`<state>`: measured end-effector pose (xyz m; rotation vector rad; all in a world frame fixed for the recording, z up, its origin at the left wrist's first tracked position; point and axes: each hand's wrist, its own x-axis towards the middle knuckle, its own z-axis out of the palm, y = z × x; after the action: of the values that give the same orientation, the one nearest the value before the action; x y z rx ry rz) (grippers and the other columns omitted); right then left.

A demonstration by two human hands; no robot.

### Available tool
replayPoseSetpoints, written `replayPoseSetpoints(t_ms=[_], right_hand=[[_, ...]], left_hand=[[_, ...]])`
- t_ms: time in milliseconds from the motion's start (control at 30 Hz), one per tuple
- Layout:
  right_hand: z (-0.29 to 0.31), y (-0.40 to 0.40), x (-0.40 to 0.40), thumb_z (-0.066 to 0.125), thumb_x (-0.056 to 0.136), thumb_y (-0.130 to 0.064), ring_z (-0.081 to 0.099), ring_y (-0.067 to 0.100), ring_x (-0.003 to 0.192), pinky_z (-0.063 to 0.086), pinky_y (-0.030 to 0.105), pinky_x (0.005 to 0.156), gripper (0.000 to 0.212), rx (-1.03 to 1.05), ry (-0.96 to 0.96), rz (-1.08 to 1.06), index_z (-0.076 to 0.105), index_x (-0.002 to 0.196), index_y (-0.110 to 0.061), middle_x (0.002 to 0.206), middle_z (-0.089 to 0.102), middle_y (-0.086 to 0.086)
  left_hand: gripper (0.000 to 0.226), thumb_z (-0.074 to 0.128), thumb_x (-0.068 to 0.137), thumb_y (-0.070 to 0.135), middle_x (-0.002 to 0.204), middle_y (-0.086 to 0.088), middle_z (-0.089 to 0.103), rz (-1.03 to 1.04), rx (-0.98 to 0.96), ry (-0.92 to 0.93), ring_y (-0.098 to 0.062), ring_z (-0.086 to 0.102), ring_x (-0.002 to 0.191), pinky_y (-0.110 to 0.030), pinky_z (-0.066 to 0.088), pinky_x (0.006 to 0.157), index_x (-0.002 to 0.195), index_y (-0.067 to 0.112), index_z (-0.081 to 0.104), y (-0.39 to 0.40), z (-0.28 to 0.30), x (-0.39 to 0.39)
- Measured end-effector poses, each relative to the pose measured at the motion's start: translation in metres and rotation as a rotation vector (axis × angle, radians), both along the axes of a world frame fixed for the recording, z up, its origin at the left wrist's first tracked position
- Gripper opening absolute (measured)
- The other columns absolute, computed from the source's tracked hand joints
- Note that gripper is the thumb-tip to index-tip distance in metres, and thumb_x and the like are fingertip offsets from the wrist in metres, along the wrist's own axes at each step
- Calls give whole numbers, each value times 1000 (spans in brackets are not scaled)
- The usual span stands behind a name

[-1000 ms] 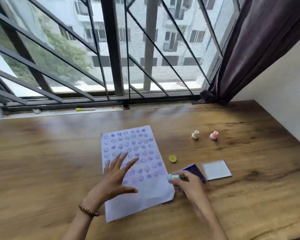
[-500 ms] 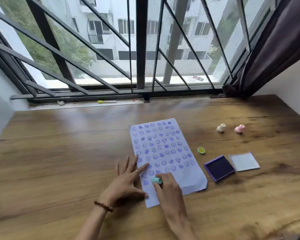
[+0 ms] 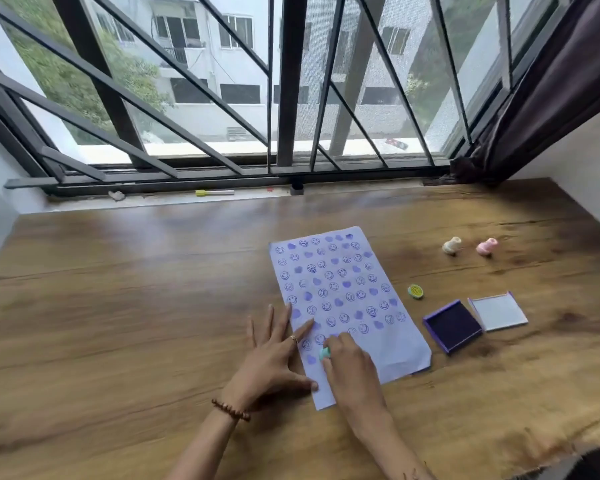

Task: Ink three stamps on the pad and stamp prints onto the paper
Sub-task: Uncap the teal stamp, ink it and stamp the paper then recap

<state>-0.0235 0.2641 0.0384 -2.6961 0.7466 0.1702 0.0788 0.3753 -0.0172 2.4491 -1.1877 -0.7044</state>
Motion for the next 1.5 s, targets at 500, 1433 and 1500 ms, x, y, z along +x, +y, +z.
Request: replayPoseSetpoints(t_ms=[500, 1433, 1500], right_hand=[[8, -56, -15, 74, 74, -15, 65, 7, 68, 52, 14, 68, 9, 757, -358, -334, 71, 82, -15, 83, 71, 5], [19, -221, -100, 60, 83, 1, 61, 15, 72, 56, 13, 60, 11, 1202, -695, -686, 66, 92, -4, 83, 64, 10], [20, -227, -96, 62, 81, 3, 61, 11, 73, 54, 11, 62, 15, 1097, -691, -620, 68, 89, -8, 81, 66, 5]], left_hand=[[103, 69, 62, 61, 146, 16, -24, 45, -85, 135, -13, -37, 130, -50, -29, 104, 137, 49, -1, 2, 2, 6], [19, 58, 85, 9, 103, -16, 63, 26, -396, 70, -28, 61, 92, -39, 50, 82, 102, 6, 65, -242, 46, -33], [13, 64, 82, 9, 93, -11, 67, 298, -586, 375, -22, 63, 84, -31, 54, 78, 95, 9, 67, -243, 55, -40]])
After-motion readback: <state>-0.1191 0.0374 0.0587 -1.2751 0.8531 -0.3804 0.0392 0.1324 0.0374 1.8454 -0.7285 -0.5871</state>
